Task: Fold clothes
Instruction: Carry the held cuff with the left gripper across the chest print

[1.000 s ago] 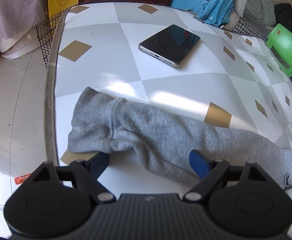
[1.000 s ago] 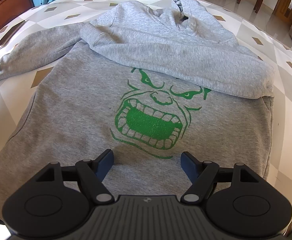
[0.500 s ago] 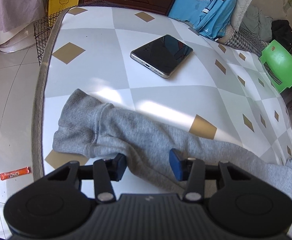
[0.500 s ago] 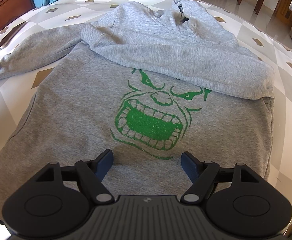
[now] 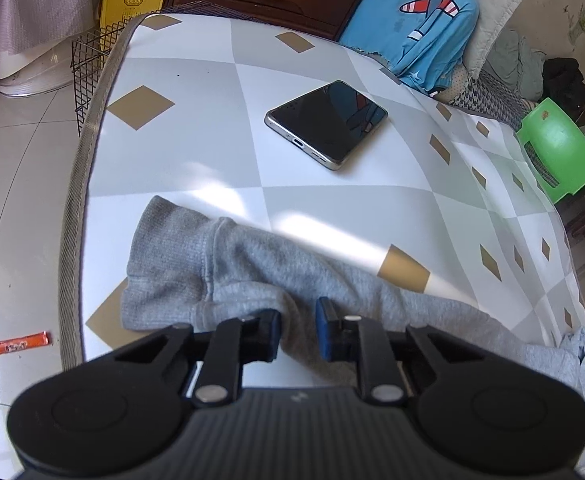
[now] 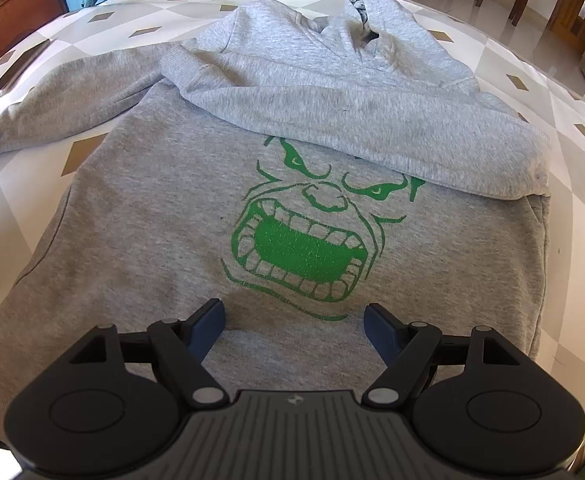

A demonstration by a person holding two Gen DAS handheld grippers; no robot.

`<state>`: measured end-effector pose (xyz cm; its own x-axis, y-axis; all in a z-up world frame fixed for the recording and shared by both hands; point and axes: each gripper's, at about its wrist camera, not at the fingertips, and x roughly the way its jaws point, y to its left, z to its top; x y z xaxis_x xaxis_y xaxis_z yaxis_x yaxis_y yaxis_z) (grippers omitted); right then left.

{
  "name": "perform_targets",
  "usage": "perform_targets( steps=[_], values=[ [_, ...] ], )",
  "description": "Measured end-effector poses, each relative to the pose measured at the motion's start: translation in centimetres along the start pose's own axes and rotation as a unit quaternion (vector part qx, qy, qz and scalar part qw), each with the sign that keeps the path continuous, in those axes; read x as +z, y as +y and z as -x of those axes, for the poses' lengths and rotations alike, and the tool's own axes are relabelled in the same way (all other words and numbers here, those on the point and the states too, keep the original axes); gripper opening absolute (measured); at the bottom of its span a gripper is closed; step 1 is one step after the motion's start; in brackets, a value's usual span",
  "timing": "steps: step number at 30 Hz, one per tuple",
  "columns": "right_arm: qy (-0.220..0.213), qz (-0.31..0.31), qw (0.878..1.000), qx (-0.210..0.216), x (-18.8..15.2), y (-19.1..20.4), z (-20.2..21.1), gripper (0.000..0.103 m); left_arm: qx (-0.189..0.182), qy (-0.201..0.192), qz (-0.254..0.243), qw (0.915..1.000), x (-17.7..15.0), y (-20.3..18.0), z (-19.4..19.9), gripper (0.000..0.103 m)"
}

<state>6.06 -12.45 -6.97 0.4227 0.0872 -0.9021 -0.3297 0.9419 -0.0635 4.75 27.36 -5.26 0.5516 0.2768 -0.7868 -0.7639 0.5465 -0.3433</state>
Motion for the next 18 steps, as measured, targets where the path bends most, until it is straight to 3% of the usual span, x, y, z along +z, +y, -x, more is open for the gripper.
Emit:
perform_targets(
  steps=[5, 12, 15, 18],
  values=[
    [0.022, 0.059, 0.998, -0.005, 0.9, 0.8, 1.2, 0.073, -0.01, -0.003, 0.002, 0.9999, 0.4, -0.4, 0.6, 0.014],
    [0.009, 0.127, 0.992, 0.009, 1.9, 0.3, 3.6, 0.073, -0.02, 0.016, -0.006, 0.9997, 1.2, -2.3, 0.8, 0.015],
    [0.001, 0.113, 0.994, 0.007, 2.1, -0.6, 2.9, 0.073, -0.038, 0.03, -0.028, 0.9984, 0.6, -4.3, 1.0, 0.015],
    [0.022, 0.068, 0.997, 0.015, 2.6, -1.6, 2.0, 0.073, -0.063, 0.038, -0.076, 0.9944, -0.6, -7.4, 1.4, 0.015]
  ],
)
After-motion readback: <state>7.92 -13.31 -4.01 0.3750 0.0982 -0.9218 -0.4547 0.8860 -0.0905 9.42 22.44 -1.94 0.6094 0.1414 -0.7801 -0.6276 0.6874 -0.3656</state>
